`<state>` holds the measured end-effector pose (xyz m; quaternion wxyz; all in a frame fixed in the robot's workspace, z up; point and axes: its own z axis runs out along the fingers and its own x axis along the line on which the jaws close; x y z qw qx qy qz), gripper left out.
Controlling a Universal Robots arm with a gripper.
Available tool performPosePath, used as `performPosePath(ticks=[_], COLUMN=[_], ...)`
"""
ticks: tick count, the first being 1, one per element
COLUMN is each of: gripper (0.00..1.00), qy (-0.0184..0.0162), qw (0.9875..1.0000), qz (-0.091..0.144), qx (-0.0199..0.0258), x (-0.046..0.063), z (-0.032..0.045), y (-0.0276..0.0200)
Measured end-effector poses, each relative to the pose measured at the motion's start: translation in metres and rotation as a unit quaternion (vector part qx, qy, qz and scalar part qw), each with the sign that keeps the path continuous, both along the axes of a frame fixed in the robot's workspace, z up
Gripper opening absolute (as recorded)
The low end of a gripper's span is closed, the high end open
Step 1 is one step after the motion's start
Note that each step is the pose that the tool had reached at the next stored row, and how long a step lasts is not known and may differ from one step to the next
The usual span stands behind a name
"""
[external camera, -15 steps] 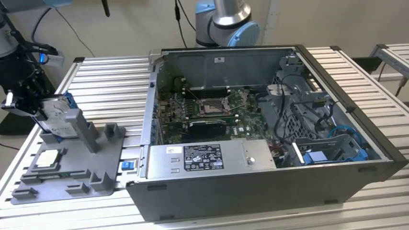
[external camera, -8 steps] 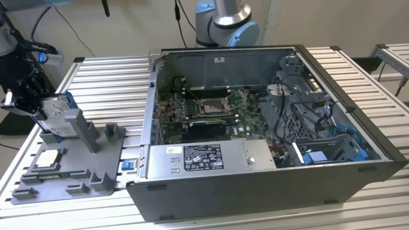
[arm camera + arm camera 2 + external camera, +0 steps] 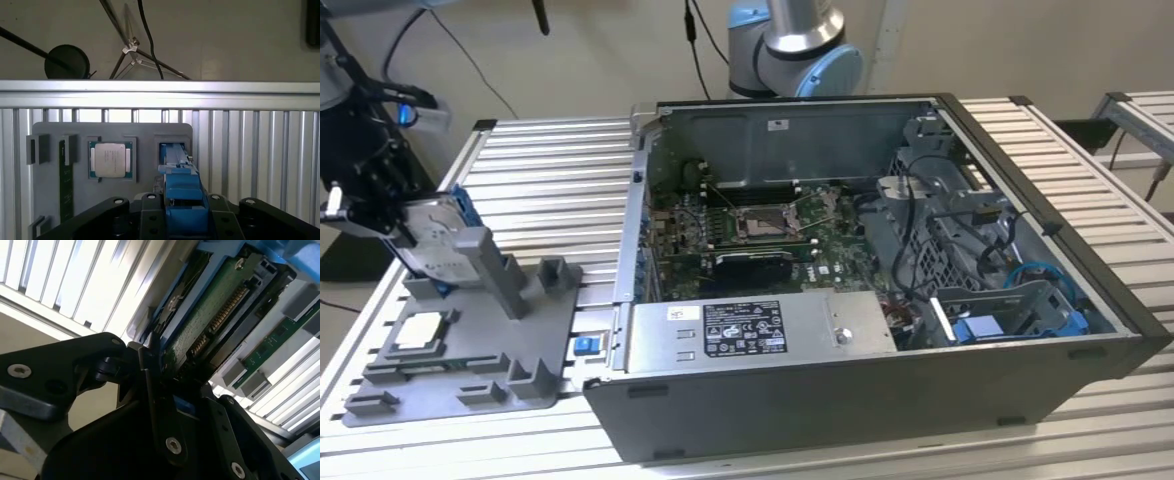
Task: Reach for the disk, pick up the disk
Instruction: 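Pick up the disk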
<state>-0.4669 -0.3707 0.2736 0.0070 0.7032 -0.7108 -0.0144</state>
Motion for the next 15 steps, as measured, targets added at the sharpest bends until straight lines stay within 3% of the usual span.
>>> performPosePath(ticks=[15], gripper=[0.0], qy=[0.0], qw=[1.0], qz=[0.0], qx=[0.0], x=[0.0], z=[0.0163], y=[0.0])
